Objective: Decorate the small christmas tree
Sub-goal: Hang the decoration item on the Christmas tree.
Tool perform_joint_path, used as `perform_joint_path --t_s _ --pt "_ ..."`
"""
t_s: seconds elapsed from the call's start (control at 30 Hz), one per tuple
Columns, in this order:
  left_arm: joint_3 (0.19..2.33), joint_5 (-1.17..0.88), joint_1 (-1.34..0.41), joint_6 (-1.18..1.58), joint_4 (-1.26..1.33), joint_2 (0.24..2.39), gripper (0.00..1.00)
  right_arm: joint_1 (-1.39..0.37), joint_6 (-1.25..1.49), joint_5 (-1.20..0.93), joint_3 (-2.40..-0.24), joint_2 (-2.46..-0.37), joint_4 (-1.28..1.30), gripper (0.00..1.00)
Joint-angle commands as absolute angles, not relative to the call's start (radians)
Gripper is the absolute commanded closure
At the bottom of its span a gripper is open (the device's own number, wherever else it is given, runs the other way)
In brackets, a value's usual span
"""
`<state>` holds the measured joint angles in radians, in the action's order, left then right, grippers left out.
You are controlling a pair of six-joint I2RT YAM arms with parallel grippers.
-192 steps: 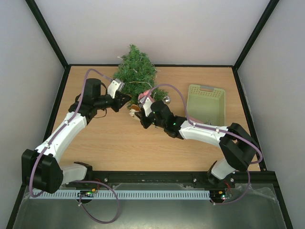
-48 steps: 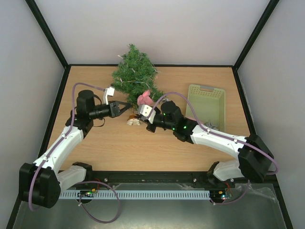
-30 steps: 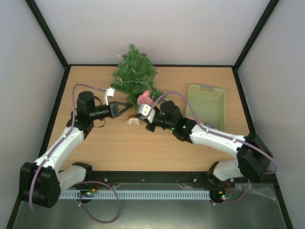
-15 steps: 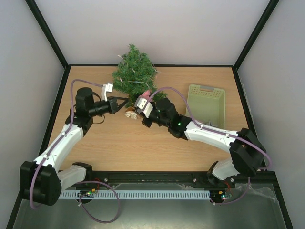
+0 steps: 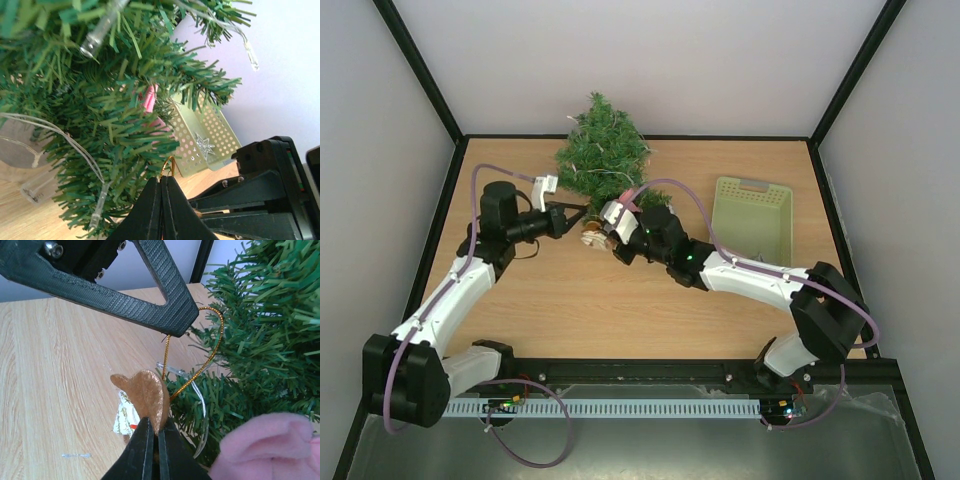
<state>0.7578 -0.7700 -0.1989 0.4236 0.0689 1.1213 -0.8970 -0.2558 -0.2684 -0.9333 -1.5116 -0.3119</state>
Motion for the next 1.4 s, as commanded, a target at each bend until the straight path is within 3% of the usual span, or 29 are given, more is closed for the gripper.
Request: perform_joint_path --t_s 0.0,1.37 --pt "0.808 -0.751 -0.186 0.389 0.065 1.137 0.98 -0.899 -0.236 -0.24 -0.962 -1.517 -0.351 0.98" --pt "0.82 -0.835 -0.174 0.383 0.166 1.226 0.97 -0.892 -0.175 -0.116 -0.921 -1.522 -0.39 0.98"
